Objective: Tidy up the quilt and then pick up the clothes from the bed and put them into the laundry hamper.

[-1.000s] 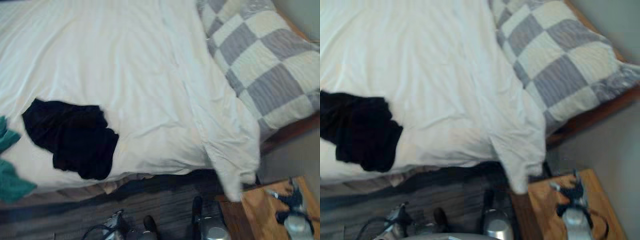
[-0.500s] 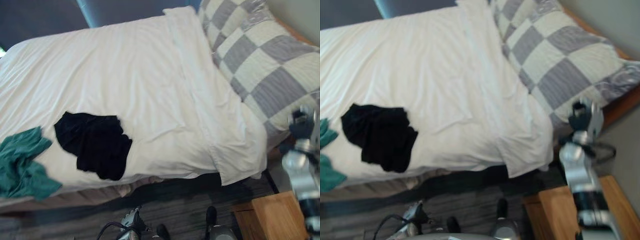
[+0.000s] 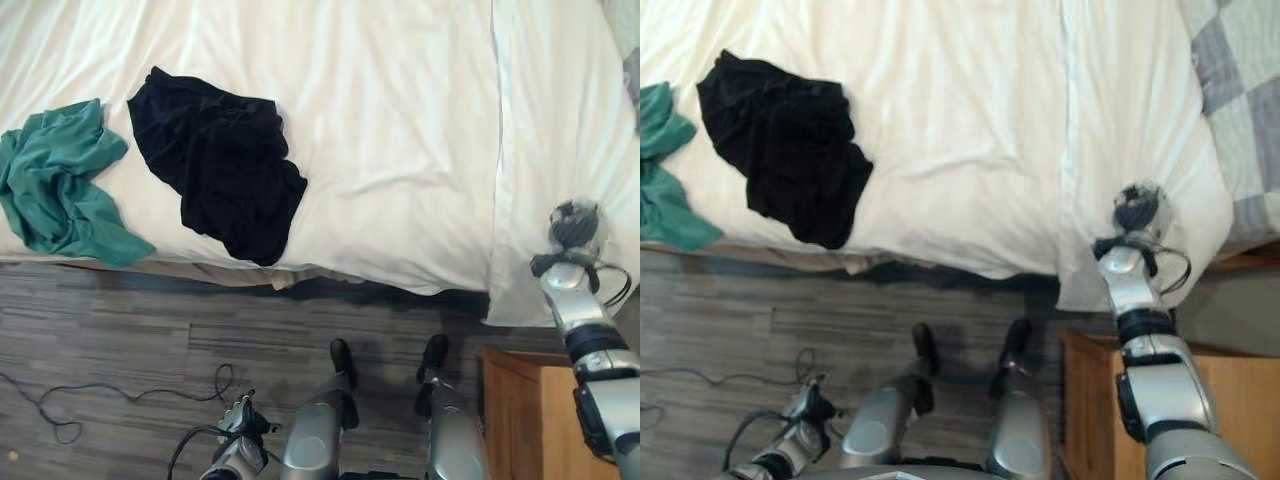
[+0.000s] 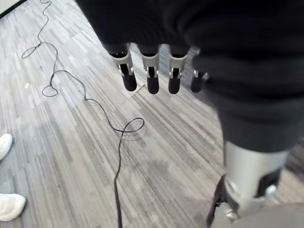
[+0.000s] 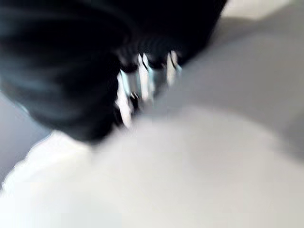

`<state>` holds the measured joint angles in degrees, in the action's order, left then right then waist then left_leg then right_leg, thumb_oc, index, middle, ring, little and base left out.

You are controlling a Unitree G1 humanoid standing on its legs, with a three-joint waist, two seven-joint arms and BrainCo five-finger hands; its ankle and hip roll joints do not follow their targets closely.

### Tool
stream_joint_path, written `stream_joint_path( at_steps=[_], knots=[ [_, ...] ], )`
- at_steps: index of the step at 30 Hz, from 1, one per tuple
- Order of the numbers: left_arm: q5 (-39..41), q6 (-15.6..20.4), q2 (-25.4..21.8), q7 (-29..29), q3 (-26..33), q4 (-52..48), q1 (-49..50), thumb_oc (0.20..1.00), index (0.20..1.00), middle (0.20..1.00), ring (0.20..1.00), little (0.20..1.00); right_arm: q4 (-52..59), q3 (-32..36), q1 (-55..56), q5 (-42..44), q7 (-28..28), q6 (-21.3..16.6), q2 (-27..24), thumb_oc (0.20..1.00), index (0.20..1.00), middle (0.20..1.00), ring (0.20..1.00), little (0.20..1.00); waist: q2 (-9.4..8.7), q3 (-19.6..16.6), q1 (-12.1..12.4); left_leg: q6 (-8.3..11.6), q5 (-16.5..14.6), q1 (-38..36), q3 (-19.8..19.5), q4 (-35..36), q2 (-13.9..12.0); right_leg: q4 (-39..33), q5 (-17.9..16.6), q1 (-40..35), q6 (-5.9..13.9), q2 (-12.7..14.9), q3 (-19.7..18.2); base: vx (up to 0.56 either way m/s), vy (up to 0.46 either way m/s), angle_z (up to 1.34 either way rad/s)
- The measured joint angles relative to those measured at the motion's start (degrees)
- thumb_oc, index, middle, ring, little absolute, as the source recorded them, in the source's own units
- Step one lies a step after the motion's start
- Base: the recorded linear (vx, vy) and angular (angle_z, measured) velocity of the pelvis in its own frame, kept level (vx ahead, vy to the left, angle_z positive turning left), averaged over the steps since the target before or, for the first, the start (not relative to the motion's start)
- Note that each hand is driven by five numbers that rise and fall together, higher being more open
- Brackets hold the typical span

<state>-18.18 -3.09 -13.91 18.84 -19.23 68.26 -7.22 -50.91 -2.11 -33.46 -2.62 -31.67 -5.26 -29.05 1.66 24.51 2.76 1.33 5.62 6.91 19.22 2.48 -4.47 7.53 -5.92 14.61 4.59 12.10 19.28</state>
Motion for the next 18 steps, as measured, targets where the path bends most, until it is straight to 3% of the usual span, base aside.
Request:
stream_joint_path(
  at_steps=[3,4,7,8,9,10,11,12,13,14,15,16,18],
  knots=[
    [-0.05,-0.1,-0.1,0.04,1.07,-0.3,0.12,1.0,1.0,1.0,1.0,1.0,-0.09,2.51,8.66,0.39,2.71,-0.83,2.61,0.2,0.2,0.2,0.2,0.2,-2.14,-1.19,-0.26,0.36,-0.73,-2.97,-1.3,0.86,0.01,-0.15,1.38,-3.46,0.28,-0.07,0.77,0.1,0.089,0.2],
    [-0.43,-0.92,-0.18,-0.06,1.21,0.36,0.57,1.0,1.0,1.0,1.0,1.0,-5.56,4.38,15.46,0.5,6.81,-0.89,4.65,0.2,0.2,0.2,0.2,0.2,-3.97,-2.59,-0.5,0.32,-1.46,-5.87,-1.38,1.79,0.23,-1.04,1.59,-6.48,0.39,-0.18,0.99,0.11,0.123,0.14],
    [-1.1,-1.08,-0.15,-0.26,0.49,1.34,0.89,1.0,1.0,1.0,1.0,1.0,-19.92,3.45,26.71,0.53,12.22,5.76,8.07,0.2,0.2,0.2,0.2,0.2,-5.38,-5.55,-1.31,0.09,-2.29,-6.87,-1.5,2.12,1.17,-1.47,2.18,-7.85,1.28,0.63,0.82,0.06,0.126,0.05],
    [-1.28,-1.1,-0.11,-0.4,0.27,1.15,0.14,1.0,1.0,1.0,1.0,1.0,-26.35,3.71,31.94,0.93,14.04,9.59,10.03,0.586,0.586,0.586,0.586,0.586,-5.53,-5.77,-3.11,-0.28,-2.61,-7.65,-0.95,2.13,1.98,-1.01,2.0,-8.0,1.54,1.37,0.4,0.03,0.149,0.0],
    [-1.88,-1.28,-0.24,-0.97,-0.05,1.46,0.19,1.0,1.0,1.0,1.0,1.0,-29.04,3.31,34.17,0.41,16.21,10.46,10.74,0.586,0.586,0.586,0.586,0.586,-5.19,-5.75,-4.39,-0.57,-2.73,-8.38,-0.68,2.14,2.25,0.69,2.15,-8.12,1.79,1.98,0.15,-0.02,0.057,-0.09],
    [-2.69,-1.31,-0.41,-1.41,-0.15,1.65,0.16,1.0,1.0,1.0,1.0,1.0,-29.43,1.99,36.45,0.41,17.48,12.05,11.16,1.0,1.0,1.0,1.0,1.0,-4.98,-5.81,-5.58,-0.58,-2.74,-9.35,-0.44,2.15,2.27,2.22,2.06,-8.04,1.9,2.23,-0.54,-0.01,-0.002,-0.2],
    [-3.36,-1.13,-0.71,-1.6,-0.76,1.91,0.31,1.0,1.0,1.0,1.0,1.0,-29.31,1.28,39.43,0.36,18.73,12.57,11.57,1.0,1.0,1.0,1.0,1.0,-4.87,-5.82,-6.28,-0.69,-2.85,-10.52,0.38,2.15,2.16,4.08,2.09,-7.99,2.08,2.39,-1.83,0.0,-0.021,-0.39],
    [-3.47,-1.05,-0.99,-2.42,-1.74,1.31,-0.76,1.0,1.0,1.0,1.0,1.0,-28.96,0.88,41.68,0.37,20.18,12.92,11.7,1.0,1.0,1.0,1.0,1.0,-4.57,-6.18,-7.69,-0.99,-4.74,-11.99,-0.07,2.4,1.63,5.91,2.72,-7.86,3.25,0.79,-4.45,0.0,-0.024,-0.49],
    [-3.48,-0.94,-2.29,-3.17,-1.84,1.3,-1.63,1.0,1.0,1.0,1.0,1.0,-28.4,-0.36,41.81,0.4,20.56,12.88,12.32,1.0,1.0,1.0,1.0,1.0,-5.27,-6.42,-8.1,-0.99,-4.68,-12.65,0.26,2.26,1.64,6.1,4.71,-7.48,4.96,-0.45,-8.05,0.03,-0.036,-0.39],
    [-3.48,-0.72,-2.54,-3.67,-1.72,1.12,-2.4,1.0,1.0,1.0,1.0,1.0,-27.62,-1.81,41.53,0.41,20.69,12.89,13.06,1.0,1.0,1.0,1.0,1.0,-5.15,-6.48,-8.53,-0.75,-4.55,-12.7,0.39,2.37,0.9,5.45,6.44,-7.52,5.45,-2.68,-11.07,0.04,-0.032,-0.21],
    [-3.48,-0.37,-3.44,-3.96,-1.71,1.05,-3.06,1.0,1.0,1.0,1.0,1.0,-26.48,-3.08,41.23,0.37,20.87,12.57,14.0,1.0,1.0,1.0,1.0,1.0,-5.12,-7.09,-8.69,-0.49,-4.4,-12.06,0.56,2.6,0.46,3.21,6.64,-8.19,5.1,-4.23,-12.36,0.06,-0.044,-0.03],
    [-3.47,0.45,-3.26,-4.53,-1.84,-0.59,-3.4,1.0,1.0,1.0,1.0,1.0,-25.32,-5.47,39.26,0.33,21.21,12.58,14.75,1.0,1.0,1.0,1.0,1.0,-5.37,-7.91,-8.56,-0.24,-3.88,-12.06,0.34,2.59,0.43,-1.71,5.31,-10.4,3.26,-4.96,-11.27,0.03,-0.047,0.01],
    [-3.38,1.04,-1.46,-5.25,-1.78,-0.94,-2.55,1.0,1.0,1.0,1.0,1.0,-23.16,-7.96,36.44,0.23,21.75,11.63,14.23,1.0,1.0,1.0,1.0,1.0,-3.15,-9.39,-8.49,0.17,-3.56,-11.12,0.47,2.57,-0.19,-5.86,3.02,-11.7,3.16,-6.28,-12.05,0.0,-0.04,-0.02]
  ],
)
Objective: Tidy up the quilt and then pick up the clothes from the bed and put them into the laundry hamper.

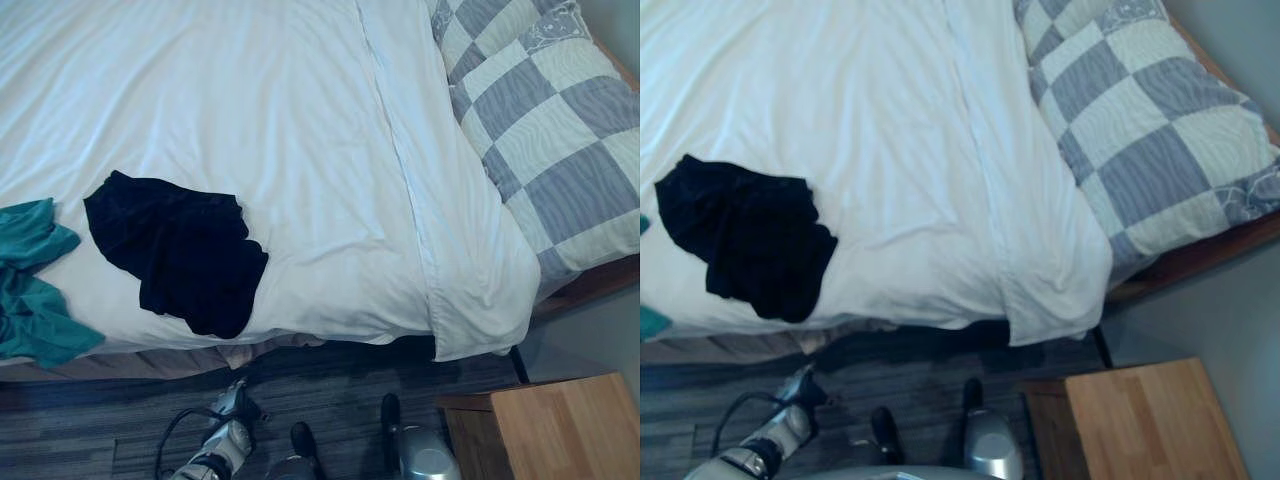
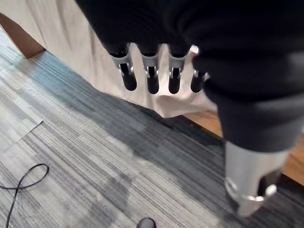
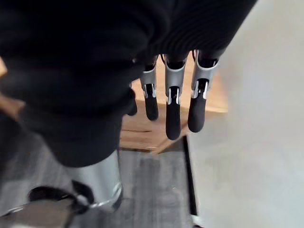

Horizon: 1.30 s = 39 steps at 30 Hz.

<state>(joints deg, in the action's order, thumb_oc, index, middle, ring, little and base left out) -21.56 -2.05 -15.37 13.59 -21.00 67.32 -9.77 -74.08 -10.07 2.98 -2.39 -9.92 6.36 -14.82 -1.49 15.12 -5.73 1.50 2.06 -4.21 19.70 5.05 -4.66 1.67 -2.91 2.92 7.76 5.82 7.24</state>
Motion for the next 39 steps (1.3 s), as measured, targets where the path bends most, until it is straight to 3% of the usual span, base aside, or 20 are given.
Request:
stream_joint_path(
  at_steps=[2,4,6,11,13,14,17,18,20,21,23,26,27,28,29,31,32,33,36,39],
  knots=[
    [0.71,0.81,2.38,0.03,0.51,-1.81,0.88,1.0,1.0,1.0,1.0,1.0,3.92,-2.09,-4.29,-1.06,0.18,-1.59,-0.32,1.0,1.0,1.0,1.0,1.0,2.36,-0.73,2.03,1.13,0.28,2.91,-0.15,-4.57,-0.65,-1.29,-0.98,-0.3,-1.82,-0.07,0.77,-0.09,0.104,0.25],
    [3.33,1.89,3.84,0.49,1.11,-3.74,0.47,1.0,1.0,1.0,1.0,1.0,5.75,-1.72,-7.08,-1.19,-0.23,-2.16,-0.47,1.0,1.0,1.0,1.0,1.0,0.77,-0.06,3.36,5.27,0.9,9.59,-0.99,-13.57,-0.39,-2.78,-2.28,-0.38,-4.7,3.86,4.08,-0.06,0.253,0.81],
    [4.17,1.95,3.95,1.37,1.09,-3.53,2.13,1.0,1.0,1.0,1.0,1.0,8.84,-1.59,-10.37,-0.51,-1.56,-3.81,-0.99,1.0,1.0,1.0,1.0,1.0,1.26,-0.56,4.14,6.21,0.46,8.27,1.65,-10.67,-5.94,-5.27,-2.99,-2.78,-4.08,3.51,5.4,0.08,0.383,0.39],
    [5.51,1.56,4.81,2.3,-0.1,-0.02,2.58,1.0,1.0,1.0,1.0,1.0,8.48,3.65,-8.05,1.5,-1.93,-4.57,-1.09,1.0,1.0,1.0,1.0,1.0,1.63,-2.35,3.75,9.26,1.98,6.39,-2.97,-4.83,-17.73,-5.67,-2.86,-3.44,-3.33,3.03,6.87,0.14,0.524,0.2],
    [5.16,1.92,4.53,2.34,-1.73,-1.3,2.91,1.0,1.0,1.0,1.0,1.0,7.7,5.49,-5.01,2.6,-1.73,-4.81,-1.7,1.0,1.0,1.0,1.0,1.0,1.94,-2.76,4.24,10.18,2.8,5.94,-2.38,-5.22,-20.0,-4.82,-2.71,-3.78,-2.7,4.09,7.58,0.25,0.686,0.33],
    [1.87,1.46,4.3,1.84,-5.69,-0.82,2.3,1.0,1.0,1.0,1.0,1.0,5.97,5.7,-1.88,2.6,-1.77,-4.1,-3.05,1.0,1.0,1.0,1.0,1.0,1.75,-3.6,2.66,11.46,2.52,5.48,-0.75,-4.0,-20.42,-5.09,-3.31,-4.68,0.02,5.55,8.44,0.2,0.651,0.41],
    [-4.46,1.83,4.26,0.77,-10.07,-0.69,0.96,1.0,1.0,1.0,1.0,1.0,1.88,5.74,1.36,2.44,-1.81,-3.39,-5.28,1.0,1.0,1.0,1.0,1.0,2.67,-5.49,1.31,10.17,3.88,4.41,-0.37,-3.04,-15.46,-2.24,-4.68,-3.91,3.42,10.36,8.65,0.08,0.545,0.16],
    [-4.35,1.33,2.44,0.29,-7.43,0.75,0.93,1.0,1.0,1.0,1.0,1.0,1.1,5.14,1.63,2.48,-2.06,-2.84,-2.41,1.0,1.0,1.0,1.0,1.0,-2.58,-6.45,0.87,9.36,3.58,3.85,1.09,-3.0,-9.7,1.35,-5.53,-1.48,2.22,16.54,7.46,0.13,0.735,-0.43],
    [-4.23,0.97,1.06,0.27,-5.66,1.22,0.95,1.0,1.0,1.0,1.0,1.0,0.88,5.02,2.7,2.51,-2.29,-2.16,1.62,1.0,1.0,1.0,1.0,1.0,-3.5,-6.25,1.16,7.07,4.34,0.48,3.87,0.04,-7.05,6.96,-8.04,1.34,1.37,19.84,10.95,0.12,0.536,-0.26],
    [-4.07,0.32,-0.07,0.18,-5.71,0.99,1.9,1.0,1.0,1.0,1.0,1.0,2.74,5.17,5.15,2.49,-2.03,-1.97,3.67,1.0,1.0,1.0,1.0,1.0,-3.26,-6.29,1.56,5.06,3.99,-0.06,3.94,-0.11,-6.72,12.83,-4.57,3.54,1.8,18.64,10.79,0.1,0.294,-0.1],
    [-3.26,-0.15,-1.25,0.06,-3.28,2.97,2.21,1.0,1.0,1.0,1.0,1.0,3.01,4.04,4.73,2.54,-1.76,-2.38,7.01,1.0,1.0,1.0,1.0,1.0,-0.38,-5.82,0.88,3.44,2.66,-0.07,4.1,0.14,-8.54,21.53,5.55,7.73,0.95,7.83,7.67,0.16,0.389,0.0],
    [-3.28,-0.94,-0.92,-0.48,-1.51,5.39,2.94,1.0,1.0,1.0,1.0,1.0,3.85,-0.15,2.19,2.48,-2.16,-2.35,4.31,1.0,1.0,1.0,1.0,1.0,0.7,-5.41,-1.58,2.01,1.69,0.89,2.1,-0.06,-5.83,18.27,10.19,9.6,-2.28,-3.07,5.14,0.2,0.297,0.36],
    [-3.27,-0.92,-0.98,-0.5,-1.3,5.43,3.24,1.0,1.0,1.0,1.0,1.0,4.14,-1.44,1.36,2.44,-2.38,-2.46,3.79,1.0,1.0,1.0,1.0,1.0,0.3,-5.46,-2.0,1.86,1.6,0.69,1.79,-0.04,-4.86,15.54,10.05,9.46,-2.72,-4.34,3.58,0.15,0.201,0.69],
    [-3.27,-0.9,-0.41,-0.59,-1.19,5.45,3.42,1.0,1.0,1.0,1.0,1.0,4.99,-2.14,0.17,2.34,-2.4,-2.86,3.19,1.0,1.0,1.0,1.0,1.0,0.18,-5.17,-1.91,1.73,1.35,0.3,0.93,-0.4,-2.64,13.18,6.93,7.84,-7.06,-4.04,3.46,0.03,0.131,0.51],
    [-3.17,-0.71,-0.16,-0.58,-0.82,4.75,3.5,1.0,1.0,1.0,1.0,1.0,5.05,-2.92,-1.13,2.28,-2.51,-2.36,2.5,1.0,1.0,1.0,1.0,1.0,0.11,-4.83,-1.3,3.97,2.12,1.06,0.05,-3.37,-2.11,12.9,7.32,7.51,-7.89,-3.67,2.33,-0.05,0.084,0.29],
    [-1.51,0.28,0.48,0.16,-0.13,3.28,2.75,1.0,1.0,1.0,1.0,1.0,5.59,-3.62,-5.44,0.02,-2.75,-3.2,2.16,1.0,1.0,1.0,1.0,1.0,-1.6,-2.95,1.88,6.94,2.4,8.12,0.46,-19.57,-2.65,11.59,6.55,6.94,-9.44,-0.7,0.66,-0.02,0.153,-0.24],
    [0.85,0.21,1.49,0.56,0.29,3.17,2.42,1.0,1.0,1.0,1.0,1.0,5.54,-3.76,-8.14,-0.08,-3.27,-3.86,1.76,1.0,1.0,1.0,1.0,1.0,-1.04,-1.93,2.78,10.12,4.18,12.81,-0.45,-28.77,-3.75,10.36,5.61,5.79,-10.31,0.4,0.44,0.11,0.305,-0.07],
    [2.66,0.25,2.14,1.46,0.83,2.54,2.08,1.0,1.0,1.0,1.0,1.0,5.35,-3.68,-9.05,-0.08,-3.74,-3.83,1.33,1.0,1.0,1.0,1.0,1.0,-0.72,-1.38,2.68,10.68,3.16,14.98,0.04,-32.47,-5.18,8.67,5.04,4.63,-10.14,0.62,1.58,0.18,0.457,0.25],
    [3.41,0.51,2.42,2.0,-2.16,-0.35,2.06,1.0,1.0,1.0,1.0,1.0,4.93,-3.14,-10.06,-1.61,-4.03,-3.55,0.7,1.0,1.0,1.0,1.0,1.0,1.81,-1.51,1.92,8.77,1.49,12.64,2.44,-24.74,-11.48,4.79,4.22,1.32,-8.95,-0.26,1.99,0.28,0.7,0.06],
    [3.4,1.7,3.44,2.12,-3.21,-1.17,1.71,1.0,1.0,1.0,1.0,1.0,5.53,-1.67,-9.67,-2.09,-4.08,-3.37,-0.35,1.0,1.0,1.0,1.0,1.0,3.52,-2.23,1.19,9.28,2.25,6.61,-2.4,-5.21,-14.23,2.04,3.0,0.81,-7.04,-1.27,-0.19,0.27,0.789,-0.37]
  ],
)
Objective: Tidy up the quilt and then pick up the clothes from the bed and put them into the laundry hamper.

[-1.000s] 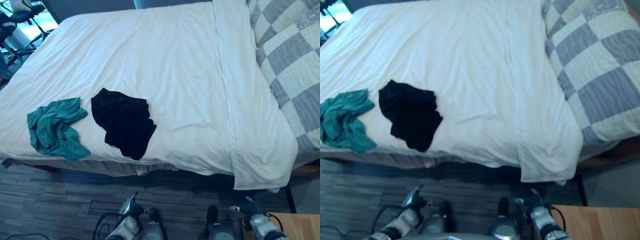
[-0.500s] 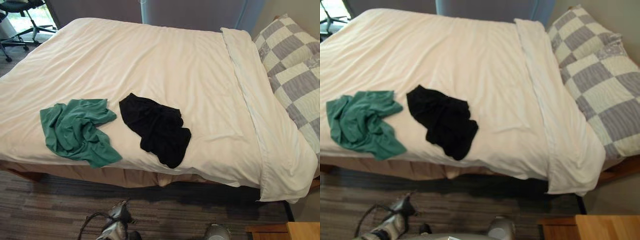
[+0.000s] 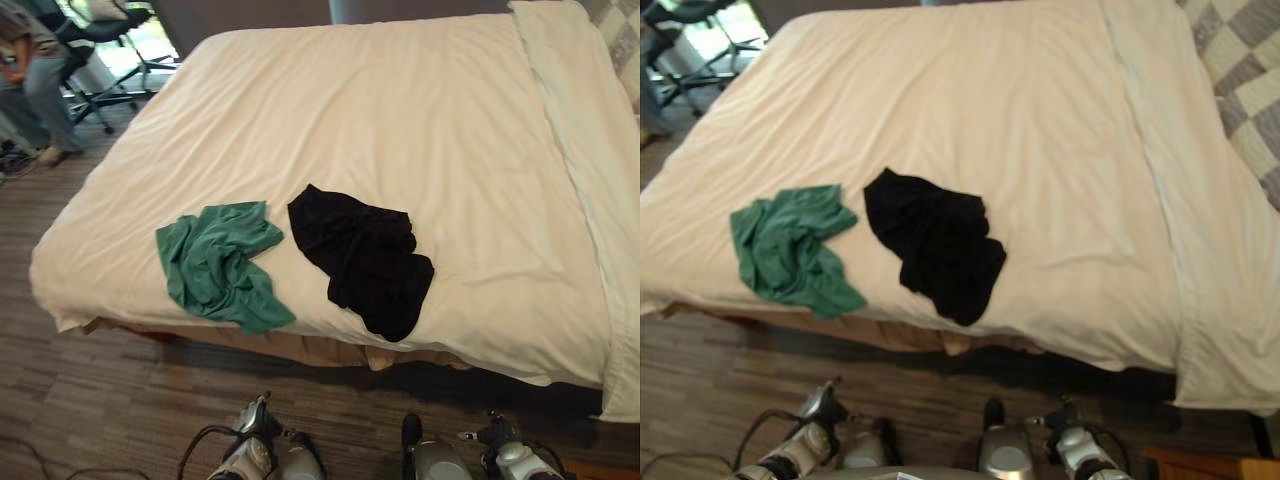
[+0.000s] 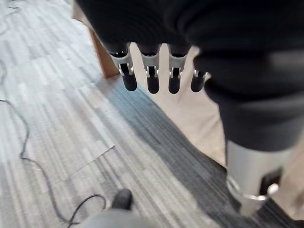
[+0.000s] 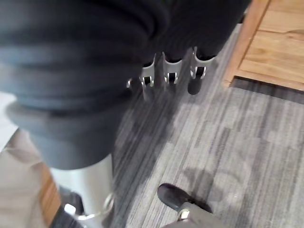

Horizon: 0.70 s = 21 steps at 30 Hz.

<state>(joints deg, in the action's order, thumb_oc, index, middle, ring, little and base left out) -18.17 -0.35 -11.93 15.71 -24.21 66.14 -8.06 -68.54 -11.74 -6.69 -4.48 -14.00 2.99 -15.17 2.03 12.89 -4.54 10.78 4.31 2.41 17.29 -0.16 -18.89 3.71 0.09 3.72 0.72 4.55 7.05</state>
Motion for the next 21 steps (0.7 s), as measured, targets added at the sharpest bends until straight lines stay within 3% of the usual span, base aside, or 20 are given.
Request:
stream_joint_path(
  at_steps=[2,4,5,6,7,8,9,10,12,13,14,15,17,18,21],
  knots=[
    [0.13,0.48,1.23,0.37,-0.33,0.69,-1.99,1.0,1.0,1.0,1.0,1.0,-0.18,1.16,0.61,-0.02,-0.36,-0.11,-0.92,1.0,1.0,1.0,1.0,1.0,1.05,-0.11,0.08,0.48,0.12,-0.73,-8.77,2.02,-0.86,-0.61,-1.27,0.31,0.94,0.2,-2.12,0.19,0.531,-0.57],
    [0.1,0.72,2.2,0.41,-0.79,0.02,-2.08,1.0,1.0,1.0,1.0,1.0,-0.27,0.91,1.35,0.0,-0.7,0.72,-1.65,1.0,1.0,1.0,1.0,1.0,1.37,-0.37,-0.08,0.15,0.79,-1.95,-11.04,3.74,-0.4,-1.71,-1.95,0.32,2.96,1.12,-4.45,0.12,0.586,-0.59],
    [-0.12,0.72,2.79,0.29,-2.08,-0.06,-3.27,1.0,1.0,1.0,1.0,1.0,0.47,2.34,2.48,-0.22,-0.66,0.79,-2.03,1.0,1.0,1.0,1.0,1.0,1.75,-0.46,-1.24,0.33,0.74,-1.58,-9.67,4.23,1.22,-2.79,-3.03,-0.13,5.08,2.63,-4.6,-0.01,0.515,-0.33],
    [-0.16,0.64,2.93,0.26,-2.83,0.31,-3.84,1.0,1.0,1.0,1.0,1.0,0.51,2.13,2.37,-0.25,-0.88,1.08,-2.18,1.0,1.0,1.0,1.0,1.0,1.58,-0.41,-2.03,-0.32,1.26,-1.94,-9.97,4.29,3.19,-2.39,-3.36,0.83,5.63,3.69,-5.05,-0.09,0.55,-0.97],
    [-0.23,0.53,2.59,0.38,-2.83,0.22,-3.59,1.0,1.0,1.0,1.0,1.0,0.21,2.12,0.17,-0.21,-0.87,1.37,-2.06,1.0,1.0,1.0,1.0,1.0,1.11,-0.41,0.3,-1.45,0.7,-3.41,-5.1,4.51,4.37,0.88,-2.29,4.82,4.8,5.56,-3.84,-0.07,0.372,-1.19],
    [-0.37,0.08,1.13,0.32,-2.65,0.51,-4.35,1.0,1.0,1.0,1.0,1.0,0.07,0.91,-0.27,-0.18,-0.8,1.46,0.03,1.0,1.0,1.0,1.0,1.0,-1.59,-0.31,0.0,-1.76,0.65,-3.95,-3.36,4.65,7.75,2.24,-3.18,6.45,3.81,9.15,-1.17,-0.1,0.522,-1.45],
    [-0.37,-0.12,-1.23,0.36,-2.85,-0.06,-4.49,1.0,1.0,1.0,1.0,1.0,1.3,-1.24,-0.07,0.05,-1.56,1.17,3.19,1.0,1.0,1.0,1.0,1.0,-4.44,-0.48,0.31,-4.18,-0.63,-3.68,-1.72,3.35,10.77,1.5,-10.14,6.73,4.51,12.99,3.57,-0.1,0.469,-0.96],
    [-0.4,-0.2,-1.68,0.3,-2.43,-0.03,-3.82,1.0,1.0,1.0,1.0,1.0,2.68,-2.77,-0.12,-0.11,-1.87,1.13,4.44,1.0,1.0,1.0,1.0,1.0,-4.83,-0.43,0.48,-5.47,-1.49,-5.05,0.93,3.51,12.03,1.8,-13.66,6.81,5.09,14.52,9.74,-0.11,0.598,-0.7],
    [-0.74,-0.3,-1.67,0.17,-1.72,0.29,-3.51,1.0,1.0,1.0,1.0,1.0,3.86,-3.63,-0.1,-1.85,-0.63,0.45,4.2,1.0,1.0,1.0,1.0,1.0,-2.7,-0.01,0.29,-6.88,-2.34,-6.57,0.31,3.67,12.43,5.59,-7.44,6.64,8.76,11.6,6.38,-0.08,0.466,-0.21],
    [-1.06,-0.2,-2.09,0.06,-0.97,0.35,-3.59,1.0,1.0,1.0,1.0,1.0,4.19,-5.96,-0.61,-2.39,0.29,0.34,3.43,1.0,1.0,1.0,1.0,1.0,-1.66,0.19,0.92,-7.22,-2.02,-7.11,-0.34,4.49,11.57,10.78,-0.37,7.11,8.85,6.14,1.26,-0.03,0.198,0.27],
    [-1.22,-0.24,-2.42,-0.14,-0.36,0.23,-3.53,1.0,1.0,1.0,1.0,1.0,4.67,-6.75,-0.52,-2.37,0.51,0.22,3.19,1.0,1.0,1.0,1.0,1.0,-1.52,0.03,0.8,-7.76,-2.04,-6.64,-0.89,4.66,11.77,13.06,1.22,6.98,8.29,3.9,1.01,-0.05,0.284,0.45],
    [-1.41,-0.38,-3.35,-0.37,-0.05,0.3,-3.54,1.0,1.0,1.0,1.0,1.0,4.61,-6.87,-0.38,-2.36,0.59,-0.37,3.54,1.0,1.0,1.0,1.0,1.0,-2.01,-0.08,1.42,-8.33,-1.86,-6.41,-2.23,4.83,12.57,15.19,5.3,6.74,4.63,-0.15,-2.53,-0.03,0.084,0.48],
    [-1.81,-0.57,-3.47,-0.51,0.49,0.36,-0.98,1.0,1.0,1.0,1.0,1.0,4.85,-6.92,-0.55,-2.31,0.67,-0.52,3.69,1.0,1.0,1.0,1.0,1.0,-2.5,-0.5,2.03,-8.63,-1.94,-6.74,-2.29,4.83,13.91,9.51,5.64,3.68,2.82,-0.02,-1.37,0.0,0.066,0.16],
    [-2.07,-1.01,-3.08,-0.61,0.56,0.82,0.98,1.0,1.0,1.0,1.0,1.0,4.82,-6.6,-0.62,-2.22,0.65,-0.68,3.65,1.0,1.0,1.0,1.0,1.0,-0.86,-0.57,2.22,-8.67,-1.91,-6.36,-2.49,4.83,13.7,6.22,3.56,1.93,2.55,-0.52,-1.01,0.03,0.031,0.05],
    [-1.88,-1.46,-2.02,-0.28,6.24,2.43,3.59,1.0,1.0,1.0,1.0,1.0,4.33,-4.51,-0.39,-1.66,0.51,-0.53,3.58,1.0,1.0,1.0,1.0,1.0,0.24,-0.99,2.57,-8.66,-1.89,-6.55,-2.45,4.8,13.53,1.12,1.04,-0.67,2.5,-1.14,-0.9,0.03,0.008,0.01]
  ],
)
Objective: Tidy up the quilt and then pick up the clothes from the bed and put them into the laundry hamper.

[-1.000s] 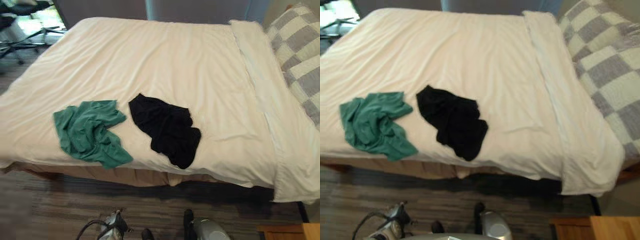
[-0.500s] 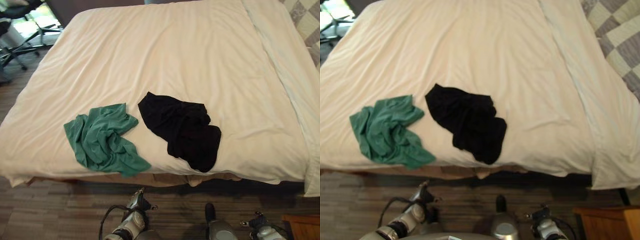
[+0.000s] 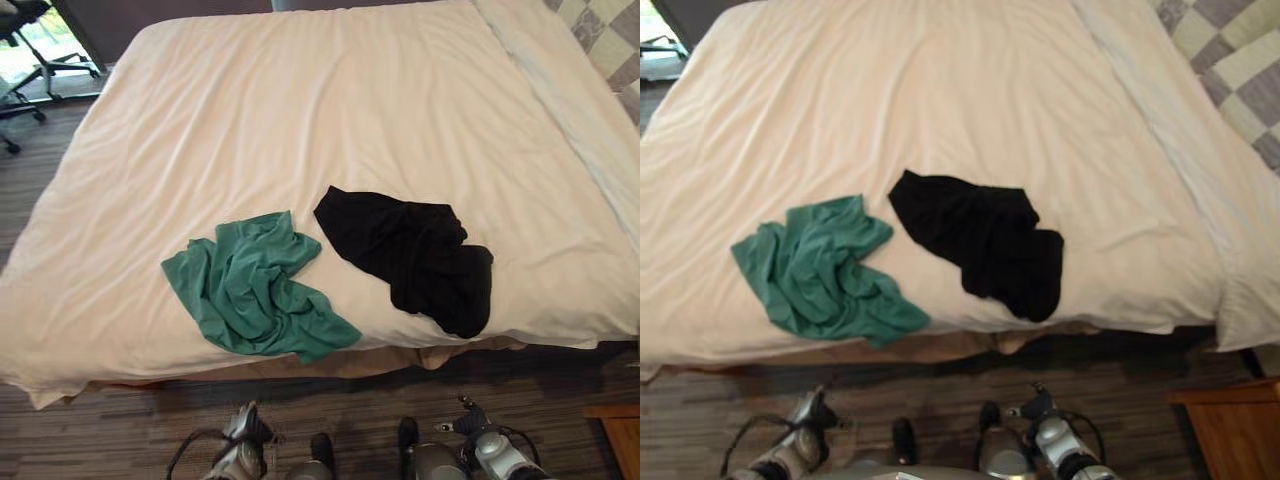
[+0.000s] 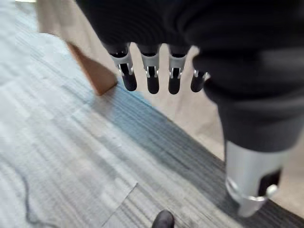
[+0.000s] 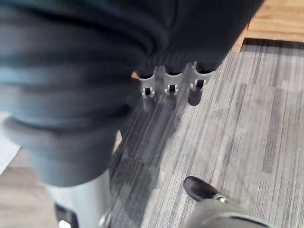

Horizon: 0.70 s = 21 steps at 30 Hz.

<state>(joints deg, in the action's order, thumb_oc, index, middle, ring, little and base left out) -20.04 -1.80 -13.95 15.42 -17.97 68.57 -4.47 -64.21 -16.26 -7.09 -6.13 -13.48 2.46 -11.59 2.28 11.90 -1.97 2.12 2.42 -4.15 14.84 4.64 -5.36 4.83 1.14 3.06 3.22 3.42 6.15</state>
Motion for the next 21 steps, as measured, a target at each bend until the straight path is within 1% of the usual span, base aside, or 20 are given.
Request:
stream_joint_path(
  at_steps=[1,2,4,5,6,7,8,9,10,11,12,14,16,17,18,20,21],
  knots=[
    [1.39,0.02,-0.14,0.13,1.56,0.29,1.02,1.0,1.0,1.0,1.0,1.0,-0.12,0.79,0.55,0.13,-0.1,0.11,-0.32,1.0,1.0,1.0,1.0,1.0,0.05,-0.04,0.38,0.0,0.0,-0.07,0.03,0.0,-0.01,-1.3,-0.65,-0.52,-0.12,-0.07,0.09,0.11,0.033,-0.06],
    [4.36,0.5,-0.31,1.06,8.59,0.06,3.25,1.0,1.0,1.0,1.0,1.0,-0.28,7.15,1.25,2.5,-0.4,-0.2,-0.79,1.0,1.0,1.0,1.0,1.0,-0.12,-0.41,0.53,0.0,-0.01,-0.14,0.32,0.0,0.04,-3.93,-1.94,-1.85,-0.01,-0.12,0.14,0.09,0.027,-0.02],
    [7.51,0.61,-1.65,2.22,14.31,-0.14,4.42,1.0,1.0,1.0,1.0,1.0,2.22,13.71,3.23,5.49,-1.15,-0.07,-2.44,1.0,1.0,1.0,1.0,1.0,-0.32,-0.6,0.46,-0.01,-0.07,-0.98,0.41,0.0,0.24,-6.04,-2.8,-3.54,0.17,-0.15,-0.12,0.08,0.024,-0.03],
    [8.64,0.39,-2.35,3.16,15.01,-0.01,4.89,1.0,1.0,1.0,1.0,1.0,3.13,13.92,4.05,6.55,-2.1,-0.14,-3.23,1.0,1.0,1.0,1.0,1.0,-0.52,-1.03,0.43,-0.02,-0.16,-1.03,0.45,0.01,0.29,-6.58,-2.96,-3.79,0.26,-0.1,-0.13,0.11,0.048,-0.04],
    [13.6,0.93,-5.62,4.88,22.63,-3.65,7.98,1.0,1.0,1.0,1.0,1.0,16.08,19.33,11.8,7.19,-3.36,0.01,-6.88,1.0,1.0,1.0,1.0,1.0,-0.71,-1.95,0.3,0.17,-0.46,-1.21,0.57,0.03,0.41,-8.3,-3.28,-4.56,0.59,-0.12,-0.28,0.07,0.035,-0.06],
    [15.6,1.34,-6.61,6.27,23.87,-4.92,8.63,1.0,1.0,1.0,1.0,1.0,19.8,20.06,13.79,7.1,-4.8,-1.13,-7.7,1.0,1.0,1.0,1.0,1.0,-0.71,-2.27,0.27,0.17,-0.44,-1.34,0.61,0.02,0.4,-8.86,-4.12,-4.98,0.54,-0.11,-0.24,0.06,0.035,-0.06],
    [18.28,1.27,-8.38,6.92,26.26,-9.76,10.74,1.0,1.0,1.0,1.0,1.0,24.49,22.51,16.08,6.24,-5.79,-0.97,-9.35,1.0,1.0,1.0,1.0,1.0,-0.89,-2.35,-0.28,0.18,-0.46,-1.68,0.71,0.06,0.46,-9.6,-4.36,-5.69,0.86,-0.12,-0.44,0.03,0.021,-0.05],
    [19.97,1.62,-9.06,7.42,28.5,-16.03,12.85,1.0,1.0,1.0,1.0,1.0,27.74,24.76,17.73,5.94,-6.89,-1.51,-10.18,1.0,1.0,1.0,1.0,1.0,-0.97,-2.38,-0.37,0.18,-0.45,-1.8,0.71,0.07,0.53,-9.53,-4.4,-5.75,0.87,0.02,-0.22,0.05,0.04,0.05],
    [21.95,3.88,-11.44,9.36,29.59,-24.98,14.56,1.0,1.0,1.0,1.0,1.0,30.92,27.0,20.22,3.33,-10.22,-2.33,-13.06,1.0,1.0,1.0,1.0,1.0,-1.1,-2.58,-0.61,0.18,-0.48,-2.39,0.57,0.08,0.68,-9.54,-4.44,-6.64,0.93,0.15,-0.26,0.02,0.025,0.06],
    [22.6,4.41,-12.28,9.72,30.21,-31.07,15.64,1.0,1.0,1.0,1.0,1.0,32.55,27.55,20.82,1.38,-11.16,-2.34,-14.53,1.0,1.0,1.0,1.0,1.0,-1.19,-2.71,-0.66,0.19,-0.49,-2.5,0.56,0.11,0.74,-9.56,-4.43,-6.69,0.94,0.22,-0.28,0.01,0.02,0.04],
    [23.44,6.27,-14.12,10.07,30.81,-39.81,16.45,1.0,1.0,1.0,1.0,1.0,35.1,28.23,21.69,-2.27,-12.74,-2.36,-17.1,1.0,1.0,1.0,1.0,1.0,-1.34,-2.91,-0.74,0.19,-0.58,-2.24,0.57,0.42,0.85,-9.7,-4.35,-6.41,1.19,0.44,-0.4,-0.01,0.012,-0.04],
    [23.85,9.16,-15.76,10.9,31.24,-45.77,13.64,1.0,1.0,1.0,1.0,1.0,37.71,29.5,19.98,-6.65,-14.21,-2.16,-18.92,1.0,1.0,1.0,1.0,1.0,-1.02,-3.28,-1.35,0.25,-0.61,-2.07,0.97,0.44,1.04,-9.83,-4.71,-6.11,2.03,0.75,-0.58,0.01,0.023,-0.11],
    [24.78,9.56,-15.85,10.72,31.41,-50.19,12.53,1.0,1.0,1.0,1.0,1.0,40.48,29.39,19.65,-8.95,-14.21,-1.85,-20.04,1.0,1.0,1.0,1.0,1.0,-0.87,-3.37,-1.39,0.57,-1.02,-1.99,1.57,0.45,1.13,-9.84,-4.89,-5.99,2.23,0.89,-1.09,0.0,0.005,-0.21],
    [25.71,12.55,-15.82,10.52,31.27,-53.17,11.05,1.0,1.0,1.0,1.0,1.0,42.66,29.26,19.3,-12.02,-14.64,-1.96,-20.77,1.0,1.0,1.0,1.0,1.0,-0.72,-3.67,-1.38,0.45,-0.99,-1.77,1.91,0.45,1.18,-9.84,-5.16,-5.33,2.48,0.99,-1.37,0.0,-0.001,-0.19],
    [26.08,13.01,-15.82,10.37,31.09,-53.2,10.41,1.0,1.0,1.0,1.0,1.0,43.23,29.17,19.3,-12.06,-14.7,-2.0,-20.93,1.0,1.0,1.0,1.0,1.0,-0.69,-3.65,-1.45,0.02,-0.57,-1.73,1.9,0.44,1.25,-9.83,-5.39,-5.19,2.26,1.01,-1.39,-0.04,-0.012,-0.12],
    [26.14,12.53,-15.81,9.68,30.48,-54.48,9.38,1.0,1.0,1.0,1.0,1.0,43.95,28.56,18.66,-13.44,-14.61,-1.16,-21.32,1.0,1.0,1.0,1.0,1.0,-0.66,-3.66,-1.92,-0.04,-0.52,-1.62,1.85,0.44,1.3,-9.84,-5.45,-5.05,2.17,1.02,-1.39,-0.02,-0.005,0.01],
    [24.48,12.37,-16.89,8.98,26.91,-54.24,8.3,1.0,1.0,1.0,1.0,1.0,44.87,24.82,16.32,-15.04,-14.25,-0.68,-23.53,1.0,1.0,1.0,1.0,1.0,-0.56,-3.73,-2.33,-0.37,-0.08,-0.76,1.9,0.39,1.44,-9.83,-5.97,-4.09,1.74,1.07,-1.5,-0.04,-0.006,-0.02]
  ],
)
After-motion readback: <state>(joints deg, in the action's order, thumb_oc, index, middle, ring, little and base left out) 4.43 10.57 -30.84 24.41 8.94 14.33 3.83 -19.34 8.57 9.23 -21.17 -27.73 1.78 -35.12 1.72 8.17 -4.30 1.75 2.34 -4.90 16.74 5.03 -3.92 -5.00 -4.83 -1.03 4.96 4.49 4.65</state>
